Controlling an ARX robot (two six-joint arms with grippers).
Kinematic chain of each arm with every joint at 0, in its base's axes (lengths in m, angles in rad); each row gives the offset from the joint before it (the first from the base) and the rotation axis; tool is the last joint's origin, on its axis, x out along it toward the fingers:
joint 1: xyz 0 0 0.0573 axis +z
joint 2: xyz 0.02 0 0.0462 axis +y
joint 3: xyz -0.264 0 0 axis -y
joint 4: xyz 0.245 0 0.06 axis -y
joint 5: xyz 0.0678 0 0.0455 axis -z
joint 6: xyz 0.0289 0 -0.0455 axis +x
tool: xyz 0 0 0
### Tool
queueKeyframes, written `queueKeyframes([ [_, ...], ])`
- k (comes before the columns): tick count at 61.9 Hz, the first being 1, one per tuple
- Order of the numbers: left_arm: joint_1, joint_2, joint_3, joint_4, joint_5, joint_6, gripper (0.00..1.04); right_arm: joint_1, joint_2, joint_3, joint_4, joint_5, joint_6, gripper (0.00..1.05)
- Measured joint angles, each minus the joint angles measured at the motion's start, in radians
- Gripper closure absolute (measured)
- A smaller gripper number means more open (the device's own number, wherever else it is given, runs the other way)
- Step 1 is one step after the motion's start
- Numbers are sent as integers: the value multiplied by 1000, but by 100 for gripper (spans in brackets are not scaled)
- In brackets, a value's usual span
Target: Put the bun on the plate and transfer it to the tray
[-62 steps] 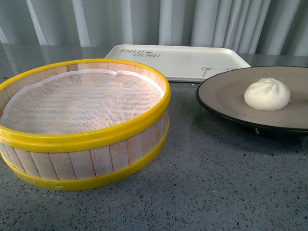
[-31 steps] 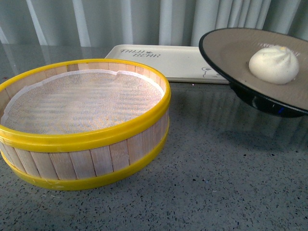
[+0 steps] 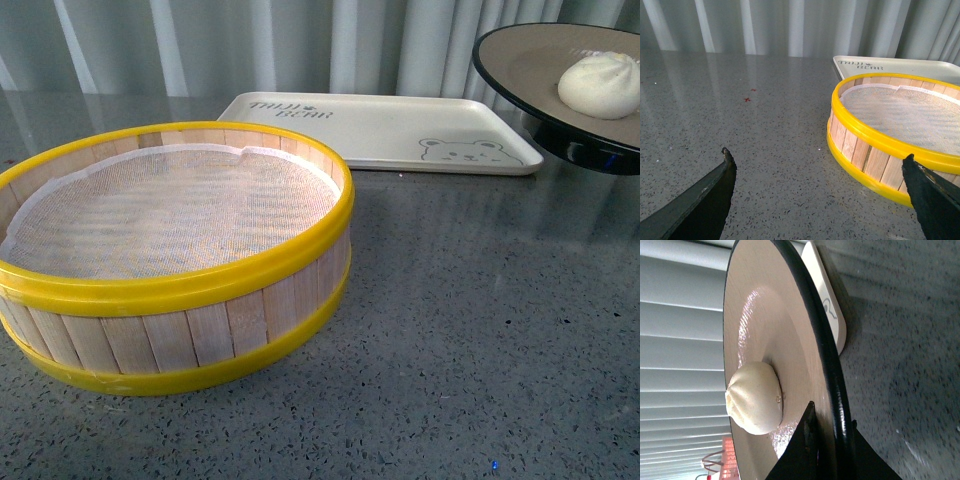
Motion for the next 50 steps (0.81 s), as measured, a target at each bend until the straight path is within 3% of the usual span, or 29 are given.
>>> queueKeyframes([
  [16, 0, 0, 0, 0, 0, 0, 7, 58, 153, 234, -117, 44, -8, 102],
  [34, 0, 0, 0, 0, 0, 0, 7, 183, 343, 639, -338, 124, 11, 102],
  [50, 0, 0, 0, 0, 0, 0, 7, 223, 477, 819, -437, 145, 18, 102],
])
